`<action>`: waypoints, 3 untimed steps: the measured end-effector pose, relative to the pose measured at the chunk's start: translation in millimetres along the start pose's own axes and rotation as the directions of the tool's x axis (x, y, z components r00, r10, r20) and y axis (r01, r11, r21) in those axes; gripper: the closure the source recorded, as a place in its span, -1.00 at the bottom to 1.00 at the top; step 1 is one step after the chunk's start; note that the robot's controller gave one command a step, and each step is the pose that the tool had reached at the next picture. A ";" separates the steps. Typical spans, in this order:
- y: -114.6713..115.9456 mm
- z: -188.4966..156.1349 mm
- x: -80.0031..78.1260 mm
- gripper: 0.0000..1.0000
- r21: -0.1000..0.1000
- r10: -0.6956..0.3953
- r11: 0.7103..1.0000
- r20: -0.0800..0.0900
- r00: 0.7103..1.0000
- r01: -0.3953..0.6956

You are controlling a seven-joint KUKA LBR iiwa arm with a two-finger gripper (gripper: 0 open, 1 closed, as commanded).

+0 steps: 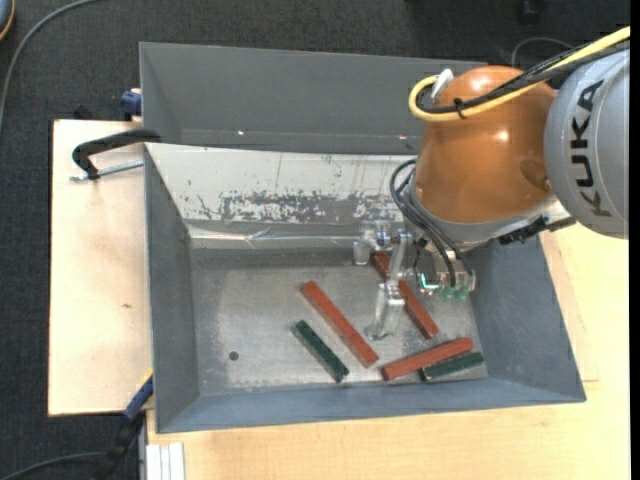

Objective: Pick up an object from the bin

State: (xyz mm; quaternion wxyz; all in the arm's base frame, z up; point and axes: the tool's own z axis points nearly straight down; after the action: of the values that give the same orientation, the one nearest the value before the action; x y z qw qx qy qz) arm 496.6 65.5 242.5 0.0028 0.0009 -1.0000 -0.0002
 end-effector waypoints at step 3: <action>-152.4 174.8 -5.1 -1.00 -0.003 -0.060 0.998 0.001 0.998 0.060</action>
Offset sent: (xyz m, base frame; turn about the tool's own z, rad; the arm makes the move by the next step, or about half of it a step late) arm 0.0143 -0.0453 -0.1112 0.1755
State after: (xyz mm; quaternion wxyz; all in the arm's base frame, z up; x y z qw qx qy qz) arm 501.0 -86.8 67.6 0.0023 0.0307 -0.9995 -0.0019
